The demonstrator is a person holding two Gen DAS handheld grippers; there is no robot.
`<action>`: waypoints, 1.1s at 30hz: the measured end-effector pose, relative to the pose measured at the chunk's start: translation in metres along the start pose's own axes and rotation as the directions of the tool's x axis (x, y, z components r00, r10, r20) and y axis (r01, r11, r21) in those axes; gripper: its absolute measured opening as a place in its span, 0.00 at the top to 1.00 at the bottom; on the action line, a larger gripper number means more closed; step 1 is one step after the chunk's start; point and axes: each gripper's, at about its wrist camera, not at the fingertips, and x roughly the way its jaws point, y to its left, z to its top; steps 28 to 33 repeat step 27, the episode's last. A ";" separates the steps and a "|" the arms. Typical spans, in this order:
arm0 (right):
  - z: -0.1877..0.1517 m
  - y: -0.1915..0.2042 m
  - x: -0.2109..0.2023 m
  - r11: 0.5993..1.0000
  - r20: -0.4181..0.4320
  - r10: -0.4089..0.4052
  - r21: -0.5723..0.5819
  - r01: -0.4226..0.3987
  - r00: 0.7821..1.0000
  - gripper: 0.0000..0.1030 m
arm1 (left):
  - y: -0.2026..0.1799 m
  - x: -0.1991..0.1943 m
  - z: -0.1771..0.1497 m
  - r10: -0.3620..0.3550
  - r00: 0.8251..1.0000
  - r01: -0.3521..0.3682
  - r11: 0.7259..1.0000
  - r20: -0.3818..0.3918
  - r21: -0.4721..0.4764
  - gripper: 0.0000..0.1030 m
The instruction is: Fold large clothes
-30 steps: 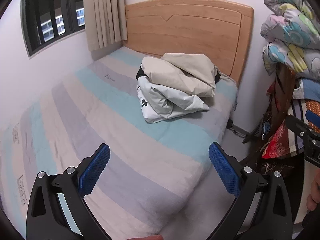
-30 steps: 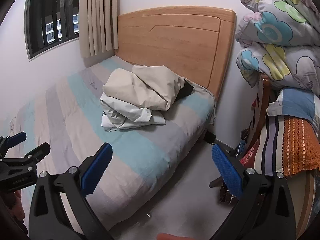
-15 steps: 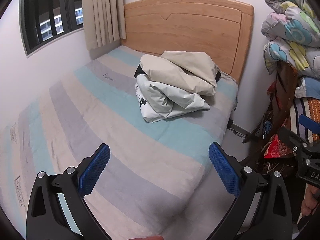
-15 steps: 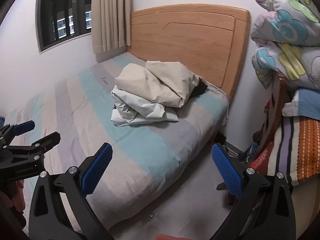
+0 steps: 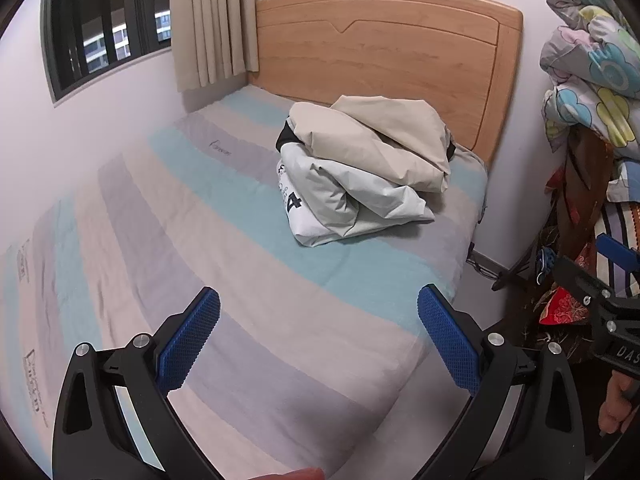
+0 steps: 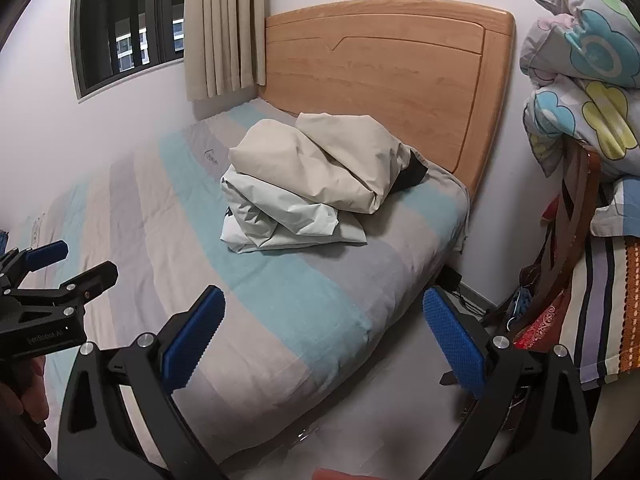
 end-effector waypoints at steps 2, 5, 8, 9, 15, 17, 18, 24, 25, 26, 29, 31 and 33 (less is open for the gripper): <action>0.001 0.001 0.001 1.000 -0.001 0.003 -0.001 -0.003 1.000 0.07 | 0.003 0.001 0.002 -0.007 1.000 0.007 1.000 -0.001 -0.013 0.06; 0.003 0.002 0.002 1.000 0.000 0.004 -0.005 -0.004 1.000 0.07 | 0.009 0.004 0.005 -0.017 1.000 0.017 0.999 -0.003 -0.051 0.06; 0.006 0.002 0.005 1.000 0.000 0.006 -0.007 -0.006 1.000 0.07 | 0.011 0.007 0.007 -0.009 1.000 0.008 0.998 -0.007 -0.060 0.06; 0.006 0.003 0.005 1.000 -0.001 0.005 -0.009 -0.005 1.000 0.07 | 0.010 0.007 0.007 -0.009 1.000 0.008 0.999 -0.006 -0.051 0.06; 0.006 0.002 0.004 1.000 0.000 0.005 -0.005 -0.005 1.000 0.07 | 0.004 0.007 0.009 -0.008 0.999 0.009 1.000 0.045 -0.029 0.06; 0.007 0.002 0.005 1.000 0.000 0.007 -0.008 -0.007 1.000 0.07 | 0.003 0.007 0.009 -0.043 0.998 0.044 0.999 0.046 -0.021 0.06; 0.008 0.002 0.006 1.000 0.001 0.008 -0.009 -0.008 1.000 0.07 | 0.001 0.008 0.009 -0.039 0.998 0.039 0.999 0.045 -0.013 0.06; 0.009 -0.001 0.010 1.000 -0.007 0.010 0.002 -0.010 1.000 0.07 | 0.002 0.015 0.010 -0.020 1.000 0.020 1.000 0.008 -0.023 0.06; 0.009 -0.002 0.011 1.000 -0.007 0.010 0.000 -0.010 1.000 0.07 | 0.002 0.015 0.009 -0.024 1.000 0.024 1.000 0.007 -0.019 0.06; 0.009 -0.002 0.011 1.000 -0.008 0.013 0.001 -0.013 1.000 0.07 | 0.001 0.014 0.009 -0.016 1.000 0.016 1.000 0.009 -0.014 0.06; 0.010 -0.002 0.013 1.000 -0.009 0.014 -0.001 -0.014 1.000 0.07 | 0.001 0.014 0.009 -0.010 1.000 0.010 1.000 0.011 -0.010 0.06; 0.010 -0.002 0.013 1.000 -0.009 0.014 -0.001 -0.014 1.000 0.07 | 0.001 0.014 0.009 -0.010 1.000 0.010 1.000 0.011 -0.010 0.06; 0.010 -0.002 0.013 1.000 -0.009 0.014 -0.001 -0.014 1.000 0.07 | 0.001 0.014 0.009 -0.010 1.000 0.010 1.000 0.011 -0.010 0.06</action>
